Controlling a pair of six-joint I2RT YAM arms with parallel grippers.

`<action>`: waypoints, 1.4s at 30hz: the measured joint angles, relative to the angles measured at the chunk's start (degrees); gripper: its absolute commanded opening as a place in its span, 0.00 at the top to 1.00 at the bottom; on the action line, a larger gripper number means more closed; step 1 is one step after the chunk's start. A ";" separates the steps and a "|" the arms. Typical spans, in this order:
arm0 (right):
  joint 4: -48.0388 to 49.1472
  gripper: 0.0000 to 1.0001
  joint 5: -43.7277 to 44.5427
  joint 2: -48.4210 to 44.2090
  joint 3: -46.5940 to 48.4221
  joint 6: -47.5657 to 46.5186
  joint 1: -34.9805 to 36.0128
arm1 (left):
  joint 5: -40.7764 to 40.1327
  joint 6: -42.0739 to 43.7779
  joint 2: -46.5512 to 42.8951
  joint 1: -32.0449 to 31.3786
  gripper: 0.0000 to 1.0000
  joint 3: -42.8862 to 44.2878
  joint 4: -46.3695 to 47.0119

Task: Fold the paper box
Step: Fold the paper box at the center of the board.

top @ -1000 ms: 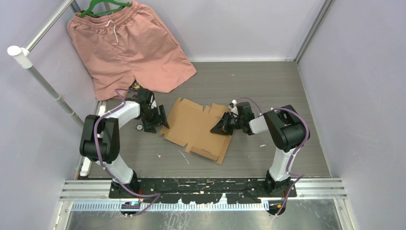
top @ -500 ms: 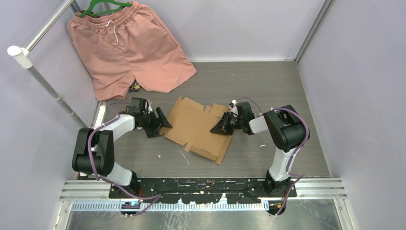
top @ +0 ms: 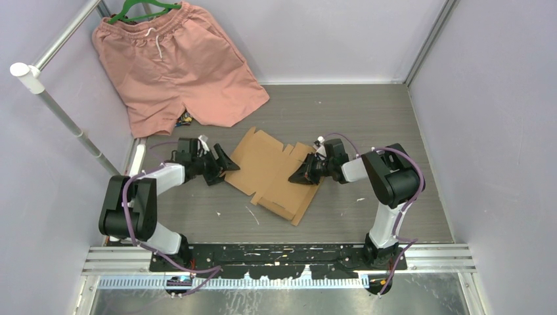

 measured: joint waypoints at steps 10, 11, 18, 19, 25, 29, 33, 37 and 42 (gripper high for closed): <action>-1.81 0.83 -0.42 0.17 0.96 -1.44 0.00 | 1.60 -0.04 -0.96 1.97 0.25 -1.79 3.34; -2.01 0.83 -0.42 0.17 1.07 -1.57 0.00 | 1.92 -0.02 -0.87 2.10 0.25 -1.79 4.00; -3.23 0.83 -0.96 0.50 1.88 -2.54 -0.04 | 4.85 -0.07 1.99 2.29 0.26 -1.77 10.32; -3.34 0.83 -0.98 0.52 1.92 -2.64 -0.04 | 5.35 -0.17 2.38 2.29 0.26 -1.77 11.32; -3.52 0.83 -1.40 0.79 2.16 -3.13 -0.09 | 8.81 -0.39 2.91 2.49 0.26 -1.77 16.11; -3.61 0.83 -1.64 0.92 2.29 -3.28 -0.11 | 11.67 -1.18 2.91 2.54 0.27 -1.79 18.82; -4.15 0.83 -1.86 1.16 2.73 -3.69 -0.11 | 15.45 -3.74 2.91 2.54 0.27 -2.08 23.34; -5.11 0.83 -2.12 1.44 3.39 -4.15 -0.11 | 18.58 -6.69 2.91 2.05 0.28 -2.95 28.39; -6.73 0.83 -2.19 1.66 4.31 -4.74 -0.04 | 19.19 -7.10 2.43 -0.26 0.34 -3.06 28.46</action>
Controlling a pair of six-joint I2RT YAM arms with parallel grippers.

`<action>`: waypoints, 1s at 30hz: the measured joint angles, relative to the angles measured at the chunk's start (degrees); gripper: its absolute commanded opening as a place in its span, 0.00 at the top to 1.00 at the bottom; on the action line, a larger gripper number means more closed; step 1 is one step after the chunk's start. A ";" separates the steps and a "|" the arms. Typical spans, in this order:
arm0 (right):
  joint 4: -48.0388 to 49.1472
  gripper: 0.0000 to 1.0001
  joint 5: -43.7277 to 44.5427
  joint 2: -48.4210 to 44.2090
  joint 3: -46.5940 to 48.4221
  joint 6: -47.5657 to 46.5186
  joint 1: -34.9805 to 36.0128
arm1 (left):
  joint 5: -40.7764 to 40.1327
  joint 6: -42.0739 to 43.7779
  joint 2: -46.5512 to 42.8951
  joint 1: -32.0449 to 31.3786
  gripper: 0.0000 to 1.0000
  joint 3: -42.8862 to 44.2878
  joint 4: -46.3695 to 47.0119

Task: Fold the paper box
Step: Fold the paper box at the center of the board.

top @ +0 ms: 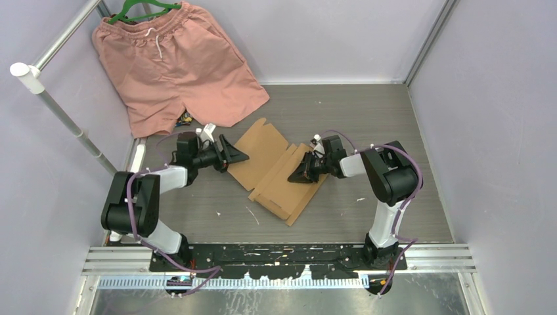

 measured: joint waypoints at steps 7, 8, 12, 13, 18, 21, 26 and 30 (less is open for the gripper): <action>-1.92 0.83 0.02 0.24 1.05 -0.76 0.09 | -2.80 6.03 -3.65 -4.00 0.50 2.27 -9.68; -2.12 0.83 0.02 0.28 1.18 -0.83 0.09 | -3.30 6.93 -3.85 -4.28 0.52 2.69 -10.86; -2.75 0.83 0.11 0.37 1.68 -1.09 0.31 | -6.23 10.12 -4.48 -4.87 0.59 3.89 -16.28; -2.91 0.83 0.17 0.39 1.79 -1.14 0.35 | -7.23 10.82 -4.63 -5.05 0.61 4.31 -17.92; -4.61 0.83 0.74 0.39 2.64 -1.49 0.66 | -11.47 14.14 -6.05 -6.16 0.69 6.08 -24.15; -5.97 0.83 1.27 0.39 3.41 -1.79 0.92 | -13.49 15.80 -7.02 -6.82 0.44 6.93 -27.54; -7.50 0.83 1.81 0.39 4.15 -2.54 1.16 | -18.64 18.80 -9.38 -9.01 0.37 9.62 -34.42; -8.59 0.83 2.16 0.39 4.68 -2.75 1.29 | -20.06 20.96 -9.09 -9.49 0.37 14.01 -38.95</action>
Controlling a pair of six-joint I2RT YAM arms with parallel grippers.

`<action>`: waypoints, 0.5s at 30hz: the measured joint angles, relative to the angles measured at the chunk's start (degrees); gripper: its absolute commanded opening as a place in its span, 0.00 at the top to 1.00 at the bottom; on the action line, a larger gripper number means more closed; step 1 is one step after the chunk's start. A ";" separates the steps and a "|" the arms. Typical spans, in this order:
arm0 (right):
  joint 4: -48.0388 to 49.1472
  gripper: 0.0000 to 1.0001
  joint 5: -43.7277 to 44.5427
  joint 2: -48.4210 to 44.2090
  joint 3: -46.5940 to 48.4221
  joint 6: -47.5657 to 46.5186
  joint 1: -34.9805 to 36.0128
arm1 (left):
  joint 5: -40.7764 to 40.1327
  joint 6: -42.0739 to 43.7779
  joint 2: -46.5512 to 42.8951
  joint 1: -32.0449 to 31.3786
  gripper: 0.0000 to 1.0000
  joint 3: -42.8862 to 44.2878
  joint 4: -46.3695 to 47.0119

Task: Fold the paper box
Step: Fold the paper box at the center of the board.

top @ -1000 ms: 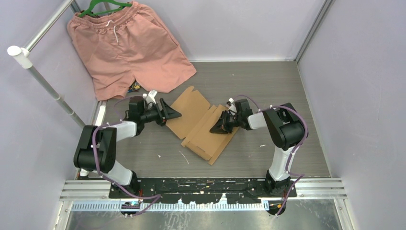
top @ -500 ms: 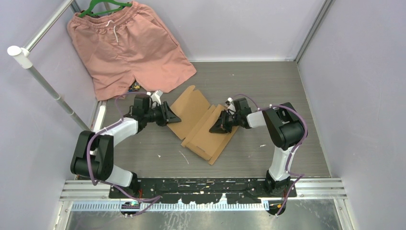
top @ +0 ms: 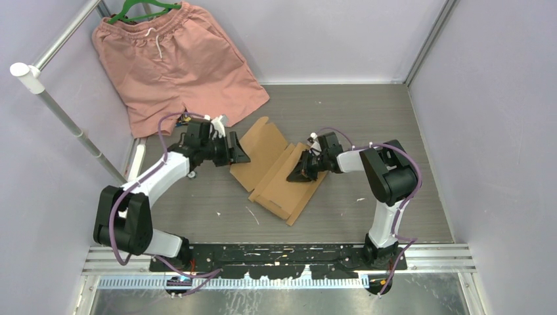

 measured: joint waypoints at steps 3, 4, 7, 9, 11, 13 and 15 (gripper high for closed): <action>-0.83 0.83 0.24 0.11 0.52 -0.07 0.17 | -0.44 1.79 1.60 0.00 0.37 4.74 -3.56; -0.98 0.83 0.24 0.33 0.74 -0.07 0.24 | -0.59 2.54 2.32 0.02 0.37 6.43 -4.48; -1.29 0.83 0.22 0.70 1.29 -0.07 0.39 | -0.20 3.17 2.91 0.09 0.37 8.33 -5.11; -1.53 0.83 0.22 0.90 1.66 -0.09 0.52 | 0.68 3.48 3.21 0.13 0.37 8.50 -5.20; -1.75 0.83 0.17 1.09 1.97 -0.13 0.57 | 1.95 4.13 4.57 0.17 0.38 8.74 -5.22; -2.05 0.83 0.17 1.20 2.16 -0.24 0.59 | 3.17 4.44 6.38 0.22 0.38 8.81 -5.25; -2.34 0.83 0.13 1.36 2.36 -0.33 0.59 | 4.44 4.72 8.13 0.22 0.38 8.81 -5.38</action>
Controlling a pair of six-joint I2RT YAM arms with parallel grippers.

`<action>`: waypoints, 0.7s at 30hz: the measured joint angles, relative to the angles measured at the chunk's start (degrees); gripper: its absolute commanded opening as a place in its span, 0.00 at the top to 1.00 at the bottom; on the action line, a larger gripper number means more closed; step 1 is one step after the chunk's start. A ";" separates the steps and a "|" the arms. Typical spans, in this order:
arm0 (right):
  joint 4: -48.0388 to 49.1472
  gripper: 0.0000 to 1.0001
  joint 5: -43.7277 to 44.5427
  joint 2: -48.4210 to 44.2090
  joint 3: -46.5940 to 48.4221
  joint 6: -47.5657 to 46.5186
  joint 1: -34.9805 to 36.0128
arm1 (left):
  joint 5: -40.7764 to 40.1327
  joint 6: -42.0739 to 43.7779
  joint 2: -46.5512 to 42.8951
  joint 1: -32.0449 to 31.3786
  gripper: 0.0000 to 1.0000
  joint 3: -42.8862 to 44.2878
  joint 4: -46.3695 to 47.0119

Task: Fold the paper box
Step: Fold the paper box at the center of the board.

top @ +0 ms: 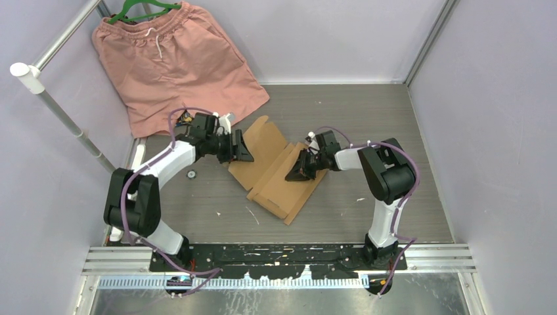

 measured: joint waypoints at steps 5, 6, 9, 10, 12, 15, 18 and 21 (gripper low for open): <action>-1.18 0.83 -0.07 0.50 0.90 -0.48 0.07 | 2.29 1.60 2.91 0.02 0.44 0.74 -1.33; -1.53 0.83 -0.07 0.48 1.09 -0.59 0.09 | 2.58 1.92 3.30 0.13 0.47 1.05 -1.60; -2.69 0.83 -0.02 0.66 1.81 -0.87 0.15 | 3.50 2.29 3.89 0.28 0.55 1.53 -1.55; -3.06 0.83 -0.02 0.74 2.05 -0.96 0.15 | 3.78 2.32 4.00 0.28 0.58 1.62 -1.55; -3.80 0.83 0.09 0.83 2.54 -1.03 0.20 | 4.33 2.32 4.13 0.28 0.60 1.73 -1.53; -5.03 0.84 0.57 0.85 3.17 -1.22 0.35 | 5.46 2.19 4.13 0.33 0.62 1.73 -1.31; -6.38 0.84 0.81 1.14 4.00 -1.51 0.44 | 6.60 1.75 4.13 0.35 0.62 1.73 -0.92; -7.76 0.84 0.90 1.36 4.87 -2.05 0.48 | 7.76 0.94 4.13 0.35 0.62 1.73 -0.42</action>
